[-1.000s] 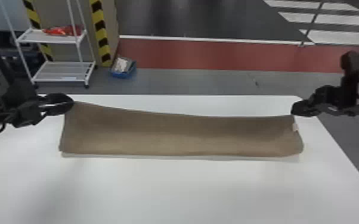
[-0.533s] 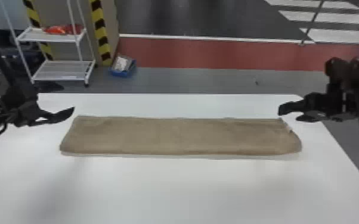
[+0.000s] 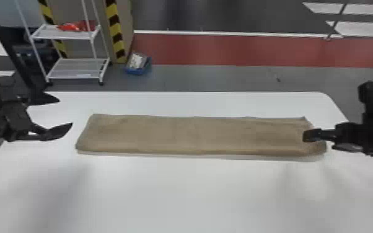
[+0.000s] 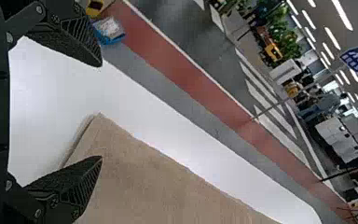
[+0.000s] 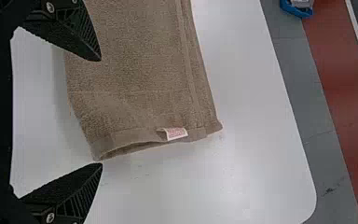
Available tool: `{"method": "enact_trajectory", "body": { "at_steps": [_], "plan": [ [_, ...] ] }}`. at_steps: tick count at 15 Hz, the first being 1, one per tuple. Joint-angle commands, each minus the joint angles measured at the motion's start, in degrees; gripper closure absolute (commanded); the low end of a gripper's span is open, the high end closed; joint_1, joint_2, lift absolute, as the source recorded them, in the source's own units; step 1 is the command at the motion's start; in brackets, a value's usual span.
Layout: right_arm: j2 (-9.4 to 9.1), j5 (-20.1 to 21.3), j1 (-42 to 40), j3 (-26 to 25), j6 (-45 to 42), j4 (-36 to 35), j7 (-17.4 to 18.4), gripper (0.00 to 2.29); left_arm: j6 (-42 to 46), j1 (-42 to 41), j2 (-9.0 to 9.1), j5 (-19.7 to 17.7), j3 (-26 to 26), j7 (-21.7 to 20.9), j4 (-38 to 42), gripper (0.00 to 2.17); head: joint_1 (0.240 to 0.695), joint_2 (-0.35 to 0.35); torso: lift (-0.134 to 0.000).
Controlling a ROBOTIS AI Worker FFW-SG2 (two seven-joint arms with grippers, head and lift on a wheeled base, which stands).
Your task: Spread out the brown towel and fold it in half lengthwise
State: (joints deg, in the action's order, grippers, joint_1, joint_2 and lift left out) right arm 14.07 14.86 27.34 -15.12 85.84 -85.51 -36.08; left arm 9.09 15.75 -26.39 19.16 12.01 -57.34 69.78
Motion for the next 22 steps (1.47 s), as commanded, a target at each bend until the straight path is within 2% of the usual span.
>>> {"method": "enact_trajectory", "body": {
  "at_steps": [1,2,3,6,8,10,13,16,19,20,22],
  "plan": [
    [0.44,-1.7,-3.0,-2.0,3.4,-5.1,0.0,0.09,-11.2,-0.3,-0.33,-4.0,-0.2,-1.0,1.9,0.27,0.695,-0.022,-0.124],
    [0.52,-1.9,-4.3,-3.0,4.2,-7.0,0.0,0.09,-16.4,-0.3,-0.24,-5.3,-0.3,-1.6,3.3,0.27,0.695,-0.019,-0.124],
    [0.79,-3.0,-5.3,-3.7,4.2,-8.6,0.0,0.09,-16.8,-0.3,-0.15,-6.2,-0.3,-3.6,4.8,0.27,0.695,-0.017,-0.124],
    [2.37,-5.4,-8.3,-6.0,4.2,-11.9,-0.1,0.09,-25.9,0.2,-0.94,-9.2,-0.8,-13.9,6.1,0.27,0.695,-0.042,-0.124],
    [2.9,-6.3,-8.5,-7.2,4.2,-12.0,-0.9,0.09,-21.9,0.2,-1.73,-8.4,-2.8,-16.8,5.8,0.27,0.695,-0.065,-0.124],
    [2.9,-7.5,-8.6,-7.7,4.2,-12.0,-0.9,0.09,-17.0,0.0,-1.47,-5.1,-4.9,-16.2,5.5,0.27,0.695,-0.082,-0.124],
    [2.9,-9.1,-8.4,-9.3,4.2,-12.0,-0.9,0.09,-11.0,0.1,-0.77,3.4,-9.4,-13.8,4.3,0.41,0.695,-0.103,-0.124],
    [3.86,-11.0,-8.2,-10.8,4.2,-12.0,-0.9,0.09,-10.6,0.5,-0.77,6.9,-11.9,-12.9,3.3,0.41,0.695,-0.123,-0.124],
    [3.95,-11.1,-8.1,-11.7,4.2,-12.0,-0.9,0.09,-10.5,1.6,-0.77,7.8,-12.9,-10.8,1.6,0.41,0.695,-0.133,-0.124],
    [3.95,-11.1,-8.2,-11.9,4.2,-12.0,-0.9,0.09,-10.5,1.7,-0.85,8.2,-13.4,-10.7,1.3,0.52,0.695,-0.134,-0.124],
    [4.04,-11.7,-8.1,-12.3,4.2,-12.0,-0.9,0.09,-10.5,2.1,-0.85,8.3,-13.1,-11.1,1.3,0.96,0.695,-0.136,-0.124]
  ]
}}
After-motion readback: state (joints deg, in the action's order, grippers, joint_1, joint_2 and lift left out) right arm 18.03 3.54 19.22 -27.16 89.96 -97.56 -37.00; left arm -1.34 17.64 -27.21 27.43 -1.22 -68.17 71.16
